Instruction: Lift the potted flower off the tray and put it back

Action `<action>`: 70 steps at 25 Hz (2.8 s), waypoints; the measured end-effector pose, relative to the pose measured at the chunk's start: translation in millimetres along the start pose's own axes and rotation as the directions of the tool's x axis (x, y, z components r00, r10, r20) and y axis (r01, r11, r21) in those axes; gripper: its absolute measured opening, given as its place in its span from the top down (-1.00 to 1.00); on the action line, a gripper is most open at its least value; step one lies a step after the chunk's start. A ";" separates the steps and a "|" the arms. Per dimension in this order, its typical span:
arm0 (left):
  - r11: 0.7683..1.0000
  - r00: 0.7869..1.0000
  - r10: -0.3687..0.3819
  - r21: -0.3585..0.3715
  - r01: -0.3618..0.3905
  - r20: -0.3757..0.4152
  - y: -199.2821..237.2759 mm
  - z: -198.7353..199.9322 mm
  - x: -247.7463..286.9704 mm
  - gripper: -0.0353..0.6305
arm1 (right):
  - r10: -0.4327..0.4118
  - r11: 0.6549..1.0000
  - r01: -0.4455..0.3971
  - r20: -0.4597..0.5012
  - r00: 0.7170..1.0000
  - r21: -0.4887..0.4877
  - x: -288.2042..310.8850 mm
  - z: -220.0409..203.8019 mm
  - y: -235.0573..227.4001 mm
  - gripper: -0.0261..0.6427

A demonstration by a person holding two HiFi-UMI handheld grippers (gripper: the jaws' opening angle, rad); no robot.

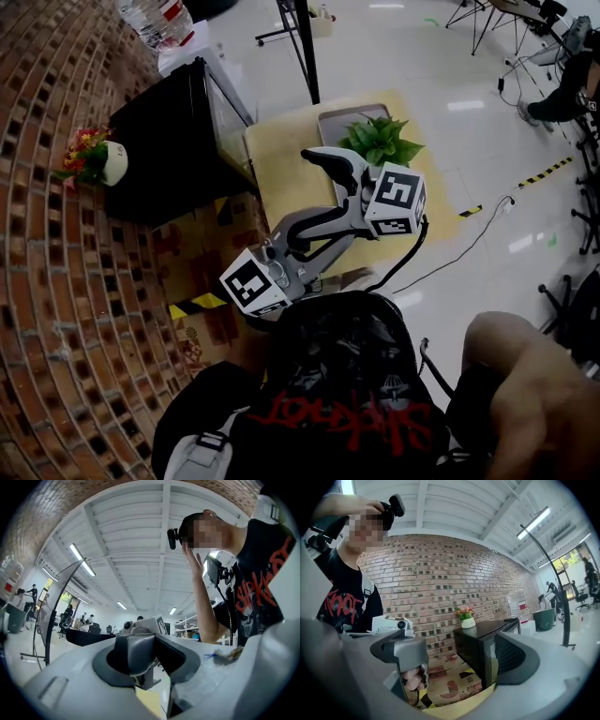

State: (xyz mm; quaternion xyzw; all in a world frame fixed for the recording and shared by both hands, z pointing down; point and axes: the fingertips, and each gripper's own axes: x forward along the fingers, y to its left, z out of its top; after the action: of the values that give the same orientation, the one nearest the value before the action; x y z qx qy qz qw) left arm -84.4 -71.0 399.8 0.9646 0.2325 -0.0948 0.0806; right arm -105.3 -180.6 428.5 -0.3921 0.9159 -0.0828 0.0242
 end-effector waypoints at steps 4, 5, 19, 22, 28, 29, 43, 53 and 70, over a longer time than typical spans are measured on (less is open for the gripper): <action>1.000 1.000 0.004 -0.014 -0.004 0.001 -4.9 -2.8 -6.6 0.47 | 0.002 1.000 -0.002 -0.006 1.000 0.012 4.2 -4.9 6.0 -0.84; 1.000 1.000 0.002 -0.012 -0.002 0.003 -6.6 -2.8 -7.1 0.47 | 0.001 1.000 -0.001 -0.008 1.000 0.010 4.0 -5.2 7.7 -0.84; 0.999 0.999 -0.031 -0.006 0.031 0.016 -17.0 -4.9 -9.7 0.47 | -0.024 1.000 0.024 -0.022 0.999 0.001 -1.3 -4.0 15.6 -0.84; 0.998 0.998 -0.055 -0.016 0.056 0.017 -24.1 -3.9 -10.7 0.47 | -0.052 0.999 0.052 -0.023 0.998 0.000 -3.8 -1.9 20.4 -0.84; 0.997 0.995 -0.077 -0.028 0.079 0.064 -28.8 6.7 -8.6 0.47 | -0.085 0.996 0.085 -0.027 0.996 0.006 -6.0 -3.8 23.9 -0.84; 0.996 0.994 -0.077 -0.028 0.079 0.073 -28.6 7.7 -9.0 0.47 | -0.086 0.996 0.086 -0.038 0.996 0.003 -6.6 -2.8 24.1 -0.84; 0.978 0.966 -0.140 -0.122 0.169 0.219 -44.9 34.0 -24.5 0.47 | -0.178 0.982 0.183 -0.116 0.977 0.036 -1.1 13.2 40.6 -0.84; 0.976 0.958 -0.155 -0.115 0.187 0.241 -47.3 39.3 -26.9 0.48 | -0.136 0.980 0.087 0.288 0.948 0.178 -9.4 40.4 43.6 -0.85; 0.937 0.882 -0.173 -0.203 0.285 0.438 -26.3 49.5 -38.9 0.50 | -0.210 0.956 0.143 0.255 0.944 0.258 -2.2 43.9 25.9 -0.77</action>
State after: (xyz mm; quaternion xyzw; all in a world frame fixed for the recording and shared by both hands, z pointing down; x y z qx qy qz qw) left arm -137.8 -74.6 357.5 0.8687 0.3339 -0.2742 0.2424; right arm -117.5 -167.3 380.8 -0.4751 0.8477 -0.1367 0.1922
